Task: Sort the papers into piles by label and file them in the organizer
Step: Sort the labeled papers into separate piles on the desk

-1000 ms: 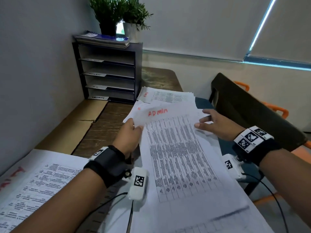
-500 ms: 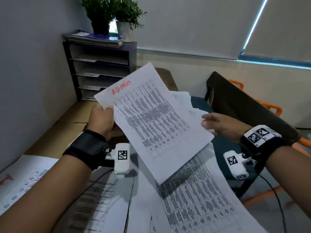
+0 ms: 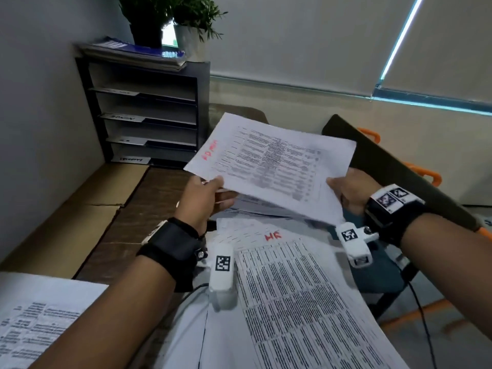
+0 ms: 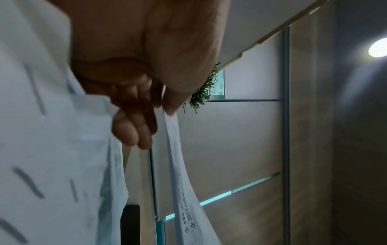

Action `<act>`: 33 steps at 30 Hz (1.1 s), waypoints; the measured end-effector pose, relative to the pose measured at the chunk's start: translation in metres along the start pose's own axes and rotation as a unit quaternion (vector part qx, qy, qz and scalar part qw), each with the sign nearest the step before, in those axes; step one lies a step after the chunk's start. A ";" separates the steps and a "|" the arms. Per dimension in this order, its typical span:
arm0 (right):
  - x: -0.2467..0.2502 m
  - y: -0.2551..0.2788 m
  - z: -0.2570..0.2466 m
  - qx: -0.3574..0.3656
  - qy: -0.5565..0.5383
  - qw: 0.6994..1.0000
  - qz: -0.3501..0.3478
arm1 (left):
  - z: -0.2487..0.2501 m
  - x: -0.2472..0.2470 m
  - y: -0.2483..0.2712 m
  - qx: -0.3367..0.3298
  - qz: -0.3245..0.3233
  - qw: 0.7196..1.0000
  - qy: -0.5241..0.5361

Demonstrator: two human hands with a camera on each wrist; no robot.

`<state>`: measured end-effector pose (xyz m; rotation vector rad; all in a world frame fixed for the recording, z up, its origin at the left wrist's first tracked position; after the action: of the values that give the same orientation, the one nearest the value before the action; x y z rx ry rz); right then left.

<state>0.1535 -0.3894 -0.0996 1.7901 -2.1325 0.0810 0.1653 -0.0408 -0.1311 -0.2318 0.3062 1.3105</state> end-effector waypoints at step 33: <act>-0.112 -0.026 -0.065 0.095 0.257 0.933 -0.233 | -0.025 -0.017 0.018 0.154 -0.322 0.800 -0.482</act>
<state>0.2087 -0.2712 -0.0771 2.0513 -1.3427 0.5809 0.1417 -0.0605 -0.1479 0.5793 -0.4169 0.5477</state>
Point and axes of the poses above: each hand's wrist, its own y-axis away from the middle knuckle, its own x-axis out of the back of the hand, z = x × y, the point moved 10 cm from there along -y, towards the middle knuckle, and after that the axes turned 12 degrees about -z, right-handed, at the moved point
